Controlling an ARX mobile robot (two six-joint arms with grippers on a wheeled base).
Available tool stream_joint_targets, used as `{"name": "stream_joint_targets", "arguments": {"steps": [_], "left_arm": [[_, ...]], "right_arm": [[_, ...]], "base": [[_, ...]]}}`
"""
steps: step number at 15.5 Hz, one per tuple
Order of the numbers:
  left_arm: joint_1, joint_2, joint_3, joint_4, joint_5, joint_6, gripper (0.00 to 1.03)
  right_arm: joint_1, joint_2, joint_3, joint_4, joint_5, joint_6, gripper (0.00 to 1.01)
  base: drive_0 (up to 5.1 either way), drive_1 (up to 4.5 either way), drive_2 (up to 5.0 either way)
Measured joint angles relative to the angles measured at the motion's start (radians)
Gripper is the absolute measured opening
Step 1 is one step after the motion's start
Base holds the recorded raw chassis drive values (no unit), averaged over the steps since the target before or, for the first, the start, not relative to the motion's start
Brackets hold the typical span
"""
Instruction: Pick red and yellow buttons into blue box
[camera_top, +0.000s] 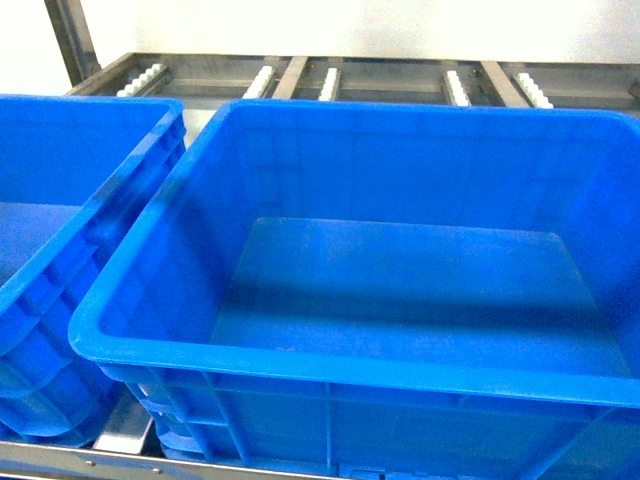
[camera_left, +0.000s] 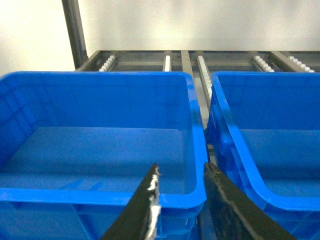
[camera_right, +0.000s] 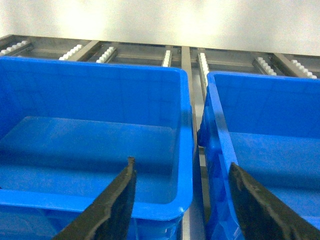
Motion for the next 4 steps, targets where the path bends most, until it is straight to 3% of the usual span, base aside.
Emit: {"name": "stream_joint_targets", "arguments": {"steps": [3,4], "left_arm": [[0.0,0.0,0.0,-0.003,0.0,0.0,0.44],[0.0,0.0,0.0,0.0,0.0,0.0,0.6]], "right_arm": [[0.0,0.0,0.0,-0.001,0.0,0.0,0.68],[0.0,0.0,0.0,0.001,0.0,0.0,0.84]], "base": [[0.1,-4.26,4.4],[0.1,-1.11,1.2]]}}
